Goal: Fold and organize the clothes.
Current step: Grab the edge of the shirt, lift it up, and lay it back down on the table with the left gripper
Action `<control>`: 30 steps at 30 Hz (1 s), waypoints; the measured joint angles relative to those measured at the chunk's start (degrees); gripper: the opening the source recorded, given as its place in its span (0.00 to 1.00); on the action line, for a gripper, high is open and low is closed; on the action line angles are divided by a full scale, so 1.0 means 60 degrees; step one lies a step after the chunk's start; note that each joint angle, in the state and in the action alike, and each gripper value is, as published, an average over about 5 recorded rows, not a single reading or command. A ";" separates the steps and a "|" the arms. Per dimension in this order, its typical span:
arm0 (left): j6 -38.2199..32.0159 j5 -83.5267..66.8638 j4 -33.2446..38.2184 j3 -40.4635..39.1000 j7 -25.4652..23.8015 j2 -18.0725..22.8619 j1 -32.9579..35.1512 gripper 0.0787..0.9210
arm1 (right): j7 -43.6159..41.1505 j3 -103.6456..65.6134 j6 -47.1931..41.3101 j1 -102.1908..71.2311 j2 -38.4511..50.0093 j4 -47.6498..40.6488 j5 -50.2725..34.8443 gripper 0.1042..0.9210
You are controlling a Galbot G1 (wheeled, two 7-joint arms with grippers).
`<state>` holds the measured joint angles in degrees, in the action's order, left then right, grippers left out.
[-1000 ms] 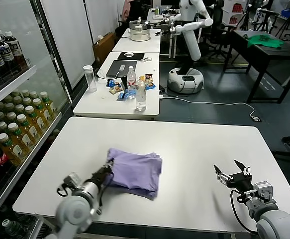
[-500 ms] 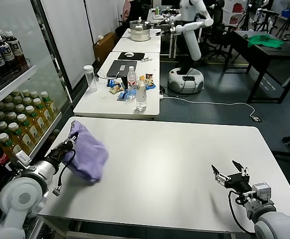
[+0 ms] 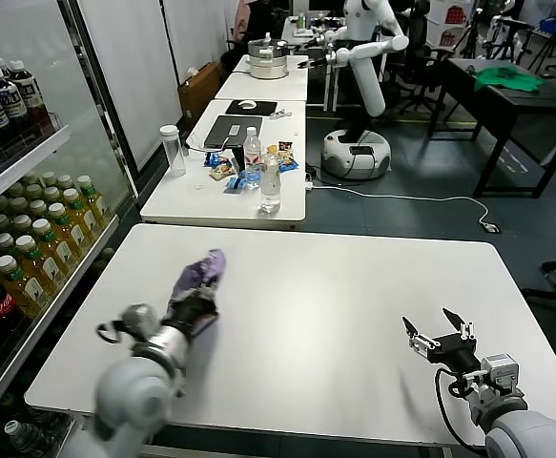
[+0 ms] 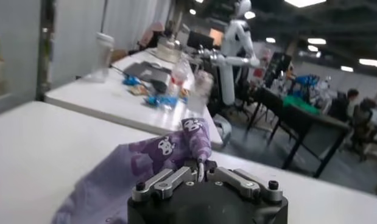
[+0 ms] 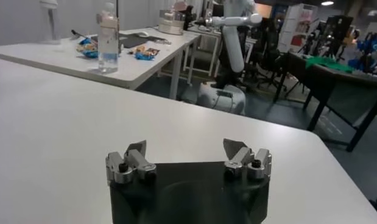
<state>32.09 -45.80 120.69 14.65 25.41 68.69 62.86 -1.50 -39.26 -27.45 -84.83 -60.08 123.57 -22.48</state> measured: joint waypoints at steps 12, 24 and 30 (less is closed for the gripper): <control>-0.0448 0.0932 -0.1477 -0.2332 0.0336 0.2007 -0.0665 0.07 | -0.0039 0.0051 0.0025 0.0214 0.0059 -0.0207 0.0051 0.88; -0.1672 0.2111 -0.2405 -0.3402 -0.0502 0.2734 -0.0834 0.45 | -0.0088 0.0154 0.0102 0.0504 0.0211 -0.0432 0.0012 0.88; -0.2270 0.2812 -0.2077 -0.3360 -0.0842 0.2504 -0.0569 0.66 | -0.0034 0.0362 0.0130 0.0745 0.0114 -0.0509 -0.0017 0.88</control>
<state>18.47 -28.93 108.23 -5.51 20.36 83.71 59.44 -1.70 -37.09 -26.67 -80.36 -59.39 120.51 -22.59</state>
